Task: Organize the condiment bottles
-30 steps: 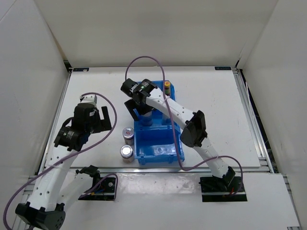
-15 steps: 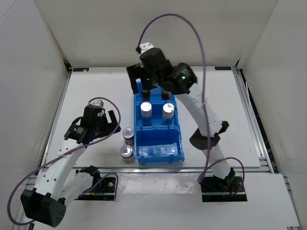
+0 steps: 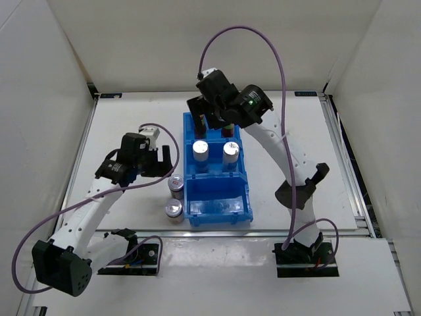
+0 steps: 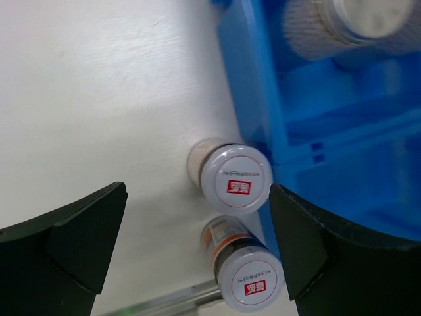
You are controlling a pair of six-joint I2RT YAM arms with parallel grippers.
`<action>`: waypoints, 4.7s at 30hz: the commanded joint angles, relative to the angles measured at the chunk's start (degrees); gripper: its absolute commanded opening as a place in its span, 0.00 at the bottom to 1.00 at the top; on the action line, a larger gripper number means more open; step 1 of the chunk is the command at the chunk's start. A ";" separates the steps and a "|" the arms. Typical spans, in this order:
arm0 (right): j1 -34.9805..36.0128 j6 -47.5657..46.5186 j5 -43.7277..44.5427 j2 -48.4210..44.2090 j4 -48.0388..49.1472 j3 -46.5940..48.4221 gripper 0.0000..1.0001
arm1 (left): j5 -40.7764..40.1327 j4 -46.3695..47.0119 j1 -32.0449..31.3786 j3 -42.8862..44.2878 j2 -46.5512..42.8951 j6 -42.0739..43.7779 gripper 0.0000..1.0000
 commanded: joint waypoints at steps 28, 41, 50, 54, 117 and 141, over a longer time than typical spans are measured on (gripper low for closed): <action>-17.62 -1.19 -6.44 -29.99 -5.76 -41.66 1.00 | 27.69 3.84 -2.11 -0.51 13.88 42.23 0.91; -18.85 -1.71 -7.67 -31.58 -4.18 -46.14 1.00 | 25.85 4.10 -3.69 -4.10 15.55 40.56 0.93; -18.85 -1.72 -8.81 -31.05 -3.65 -46.14 1.00 | 19.96 7.61 -3.69 -5.25 15.03 39.33 0.67; -18.85 -1.72 -8.81 -31.05 -3.65 -46.66 1.00 | 14.26 8.23 -3.69 -4.64 13.89 37.83 0.28; -24.92 0.48 -11.01 -43.62 -1.63 -67.06 1.00 | -4.38 30.48 -42.01 10.12 27.51 10.23 1.00; -24.92 0.48 -16.28 -39.75 2.06 -67.59 1.00 | -12.65 -2.06 -36.40 -7.01 -17.85 -4.69 1.00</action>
